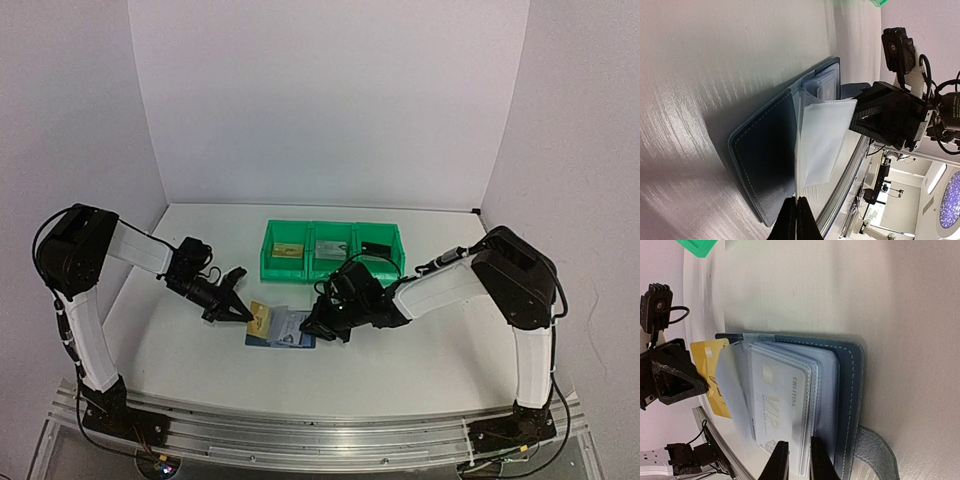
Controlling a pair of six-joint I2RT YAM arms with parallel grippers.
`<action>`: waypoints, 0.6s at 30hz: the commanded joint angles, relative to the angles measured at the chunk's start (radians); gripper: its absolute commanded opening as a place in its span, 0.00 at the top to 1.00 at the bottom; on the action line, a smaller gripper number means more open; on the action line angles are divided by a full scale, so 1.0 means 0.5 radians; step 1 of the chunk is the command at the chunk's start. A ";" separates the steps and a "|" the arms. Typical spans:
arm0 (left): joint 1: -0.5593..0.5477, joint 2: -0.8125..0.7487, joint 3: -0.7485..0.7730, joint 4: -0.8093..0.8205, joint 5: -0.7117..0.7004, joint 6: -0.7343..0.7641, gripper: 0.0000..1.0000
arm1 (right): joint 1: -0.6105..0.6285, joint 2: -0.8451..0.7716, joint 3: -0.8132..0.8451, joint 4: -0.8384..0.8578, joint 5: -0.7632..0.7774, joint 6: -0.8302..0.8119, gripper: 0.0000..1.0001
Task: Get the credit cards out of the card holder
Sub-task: Place the credit card in the storage box.
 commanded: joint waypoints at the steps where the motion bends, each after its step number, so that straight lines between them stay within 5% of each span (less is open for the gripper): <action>1: 0.000 -0.090 0.088 -0.150 -0.002 0.170 1.00 | -0.010 0.122 -0.036 -0.338 0.034 -0.054 0.86; 18: 0.010 -0.331 0.533 -0.679 -0.163 0.824 1.00 | -0.032 -0.254 0.238 -0.672 0.310 -0.325 0.74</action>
